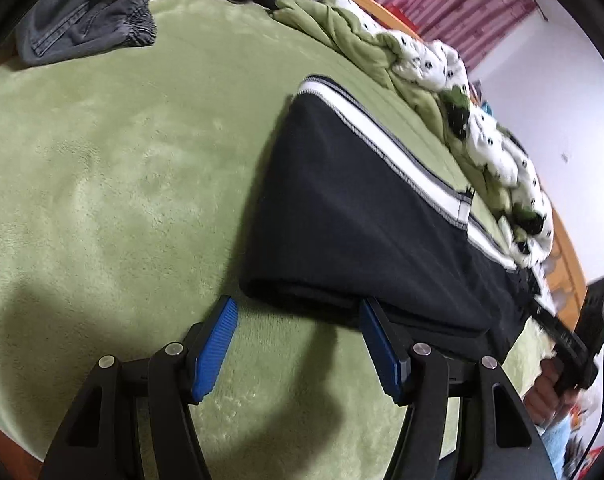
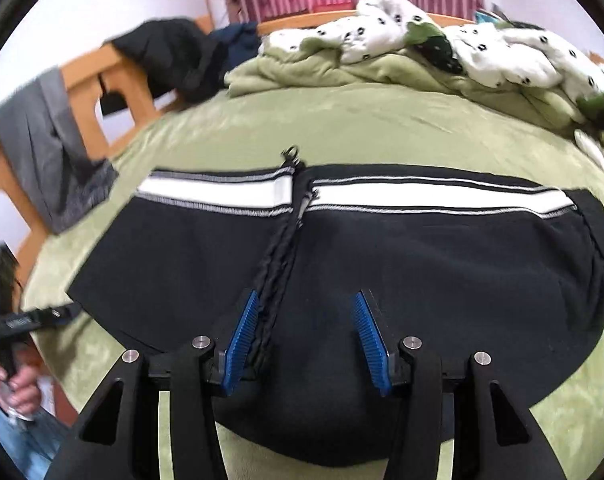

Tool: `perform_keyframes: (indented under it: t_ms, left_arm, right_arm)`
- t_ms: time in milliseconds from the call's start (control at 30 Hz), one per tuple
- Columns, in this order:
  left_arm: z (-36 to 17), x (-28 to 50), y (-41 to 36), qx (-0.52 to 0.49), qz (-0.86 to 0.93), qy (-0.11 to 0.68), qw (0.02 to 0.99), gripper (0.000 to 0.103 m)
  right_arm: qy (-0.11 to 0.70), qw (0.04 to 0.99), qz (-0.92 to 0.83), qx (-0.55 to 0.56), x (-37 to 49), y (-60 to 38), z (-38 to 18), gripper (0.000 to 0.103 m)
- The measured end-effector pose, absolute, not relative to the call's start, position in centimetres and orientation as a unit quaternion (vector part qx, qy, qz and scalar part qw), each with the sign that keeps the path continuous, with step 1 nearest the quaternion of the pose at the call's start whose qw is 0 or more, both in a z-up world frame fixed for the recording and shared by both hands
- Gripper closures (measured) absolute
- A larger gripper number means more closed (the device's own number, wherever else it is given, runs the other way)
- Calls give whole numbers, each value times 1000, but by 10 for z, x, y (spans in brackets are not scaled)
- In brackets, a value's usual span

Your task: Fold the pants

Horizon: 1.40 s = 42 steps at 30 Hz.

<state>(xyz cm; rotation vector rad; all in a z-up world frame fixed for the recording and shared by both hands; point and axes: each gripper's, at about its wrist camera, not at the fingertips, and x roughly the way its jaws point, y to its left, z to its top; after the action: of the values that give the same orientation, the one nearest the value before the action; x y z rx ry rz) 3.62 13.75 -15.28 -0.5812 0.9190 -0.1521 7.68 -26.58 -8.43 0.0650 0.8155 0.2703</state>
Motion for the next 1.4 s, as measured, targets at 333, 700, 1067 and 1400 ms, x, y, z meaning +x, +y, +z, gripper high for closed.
perform_keyframes:
  t_ms: [333,700,1067,1400]
  left_arm:
    - [-139,33,151,-356,-85,407,837,41]
    - [-152,39,161,-355,-37,412,839,38]
    - [-153,49,140,-328,-46,413,848,52]
    - [-93,49,86,-182,16,379,907,90]
  right_arm:
    - [396,912,100,26,69,-297,-84,53]
    - [407,909,89,29,71,-304,-92,53]
    - [411,907,92,0,71,-286,-94,54]
    - [394,917,60,-26,59,-311,-87,54]
